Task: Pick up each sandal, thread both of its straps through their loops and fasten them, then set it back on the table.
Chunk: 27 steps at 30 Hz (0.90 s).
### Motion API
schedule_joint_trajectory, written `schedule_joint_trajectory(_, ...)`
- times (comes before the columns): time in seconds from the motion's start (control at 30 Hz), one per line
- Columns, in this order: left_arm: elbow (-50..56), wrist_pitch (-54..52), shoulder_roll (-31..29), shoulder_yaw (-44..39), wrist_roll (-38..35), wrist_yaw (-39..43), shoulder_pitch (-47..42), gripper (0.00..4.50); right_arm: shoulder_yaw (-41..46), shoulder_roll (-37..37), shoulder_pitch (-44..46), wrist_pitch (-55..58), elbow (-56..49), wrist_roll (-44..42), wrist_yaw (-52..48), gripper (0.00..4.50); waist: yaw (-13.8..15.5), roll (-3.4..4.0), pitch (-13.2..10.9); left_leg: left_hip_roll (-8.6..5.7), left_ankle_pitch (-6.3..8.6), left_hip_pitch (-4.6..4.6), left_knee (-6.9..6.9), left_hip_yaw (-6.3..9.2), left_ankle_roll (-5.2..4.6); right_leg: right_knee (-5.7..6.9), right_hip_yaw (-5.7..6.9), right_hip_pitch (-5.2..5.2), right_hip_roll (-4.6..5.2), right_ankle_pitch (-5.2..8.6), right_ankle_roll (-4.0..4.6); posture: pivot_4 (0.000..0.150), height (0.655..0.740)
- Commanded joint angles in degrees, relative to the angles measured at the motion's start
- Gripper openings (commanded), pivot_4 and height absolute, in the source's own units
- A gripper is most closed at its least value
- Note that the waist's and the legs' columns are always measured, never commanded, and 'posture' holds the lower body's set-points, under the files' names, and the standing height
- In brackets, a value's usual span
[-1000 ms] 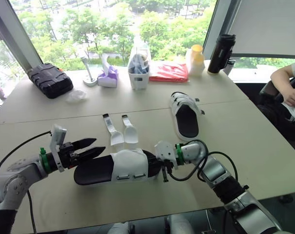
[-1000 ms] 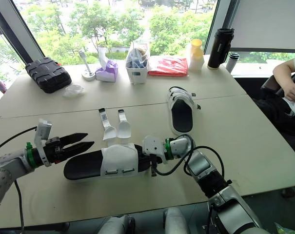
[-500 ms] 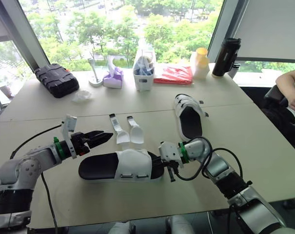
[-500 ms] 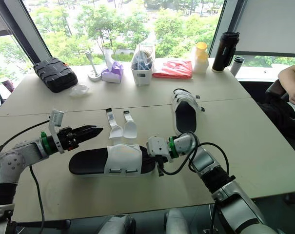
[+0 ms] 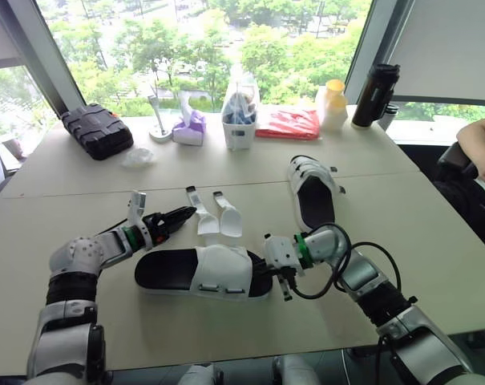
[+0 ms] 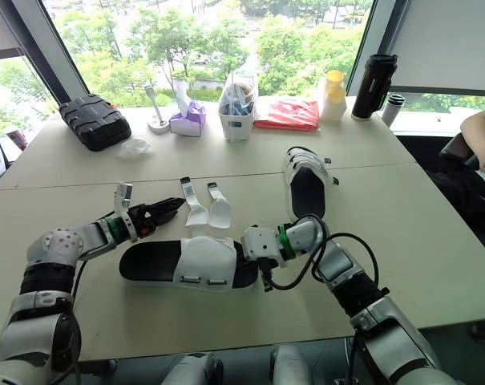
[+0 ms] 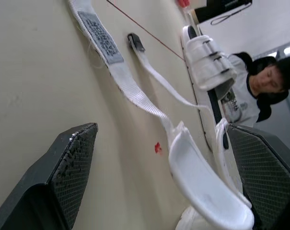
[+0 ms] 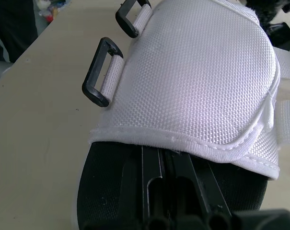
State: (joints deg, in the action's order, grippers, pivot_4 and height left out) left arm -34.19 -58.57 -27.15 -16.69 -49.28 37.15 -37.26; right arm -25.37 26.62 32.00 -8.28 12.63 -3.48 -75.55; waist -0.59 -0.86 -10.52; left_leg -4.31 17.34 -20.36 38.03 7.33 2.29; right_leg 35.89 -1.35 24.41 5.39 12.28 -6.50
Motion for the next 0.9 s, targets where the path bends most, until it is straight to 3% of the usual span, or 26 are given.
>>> schedule_joint_trajectory(0.03, -4.74, 0.31, 1.48, -0.07, 2.70, -0.67, -2.36, 4.50, -1.90, 1.15, -1.86, 0.66, -1.34, 0.99, -2.02, 0.07, -0.01, 0.01, 0.01, 0.00, -0.01, 0.01, 0.00, 0.00, 0.02, 0.00, 0.00, 0.00, 0.00, 0.00, 0.00, 0.150, 0.7400)
schedule_joint_trajectory(0.3, -14.29, 3.23, 4.15, 1.97, 9.06, 2.27, -9.56, 4.50, -2.95, 1.03, -2.13, -2.64, -2.46, 1.94, -1.92, 0.07, 0.05, 0.01, 0.15, -0.08, -0.05, 0.03, 0.00, 0.11, 0.09, 0.00, 0.10, -0.10, 0.04, 0.00, -0.01, 0.150, 0.7400)
schedule_joint_trajectory(0.43, -14.04, 1.98, 4.02, 3.83, 11.62, 6.09, -10.35, 4.50, -2.57, -0.37, -0.61, -4.25, -0.22, 2.64, -0.55, 0.07, -0.37, 0.01, 0.18, -0.07, -0.07, 0.05, 0.00, 0.12, 0.12, 0.01, 0.12, -0.10, 0.03, 0.01, -0.03, 0.150, 0.7400)
schedule_joint_trajectory(0.7, 4.08, -8.62, -0.09, 7.02, 9.93, 12.07, 1.07, 4.50, -0.30, -1.55, 2.27, -5.25, 3.96, 3.24, 2.40, 0.07, -1.78, 0.03, 0.21, 0.09, -0.07, 0.05, -0.06, 0.16, 0.13, 0.05, 0.09, -0.02, -0.09, 0.02, -0.02, 0.150, 0.7400)
schedule_joint_trajectory(0.9, 16.44, -15.02, -1.17, 2.72, 5.14, 10.04, 9.73, 4.50, 0.78, -0.79, 3.41, -3.23, 4.94, 3.03, 3.23, 0.07, -1.99, 0.06, 0.23, 0.14, -0.07, 0.08, -0.06, 0.17, 0.13, 0.09, 0.07, -0.01, -0.09, 0.02, -0.01, 0.150, 0.7400)
